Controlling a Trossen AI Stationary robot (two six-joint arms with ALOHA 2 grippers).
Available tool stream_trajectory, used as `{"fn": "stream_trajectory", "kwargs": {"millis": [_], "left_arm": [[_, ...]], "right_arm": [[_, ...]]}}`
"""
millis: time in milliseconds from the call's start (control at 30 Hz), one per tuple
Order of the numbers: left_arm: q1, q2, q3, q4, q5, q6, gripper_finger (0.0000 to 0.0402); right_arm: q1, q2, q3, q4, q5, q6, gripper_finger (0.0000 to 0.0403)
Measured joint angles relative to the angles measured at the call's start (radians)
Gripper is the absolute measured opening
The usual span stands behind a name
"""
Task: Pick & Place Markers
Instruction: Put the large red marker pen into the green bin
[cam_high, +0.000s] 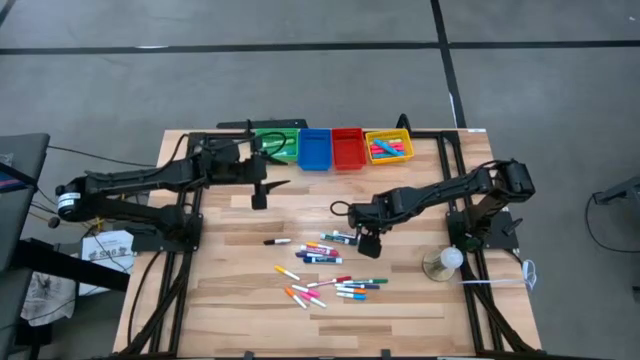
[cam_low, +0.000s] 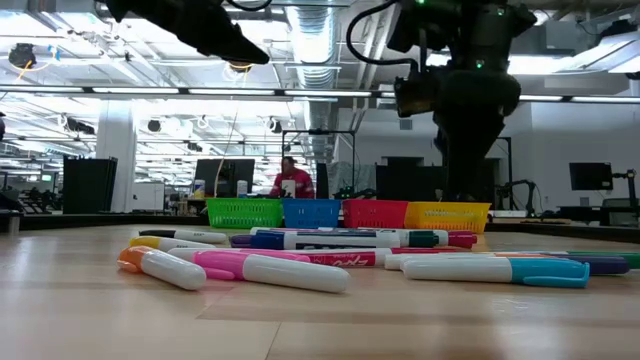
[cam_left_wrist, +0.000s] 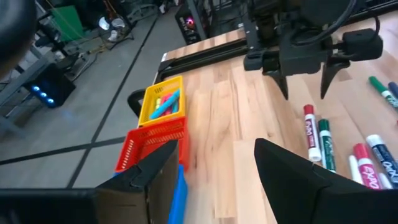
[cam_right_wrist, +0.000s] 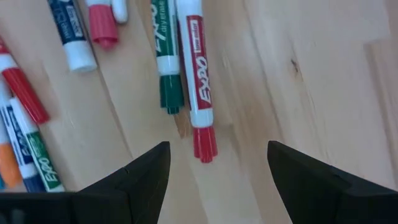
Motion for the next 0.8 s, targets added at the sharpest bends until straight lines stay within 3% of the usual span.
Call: {"fn": "stream_trajectory", "kwargs": {"millis": [600,700,800], "left_arm": [[-0.053,0.0,0.0,0.001,0.0,-0.096,0.0209],[-0.053,0.0,0.0,0.001,0.0,-0.097,0.0209],[-0.053,0.0,0.0,0.001,0.0,-0.097,0.0209]], "right_arm": [[-0.003,0.184,0.008,0.025,-0.009,-0.045,0.0259],[-0.01,0.185,0.012,0.018,-0.013,-0.044,0.0245],[-0.01,0.182,0.012,0.013,-0.02,-0.043,0.0204]]}}
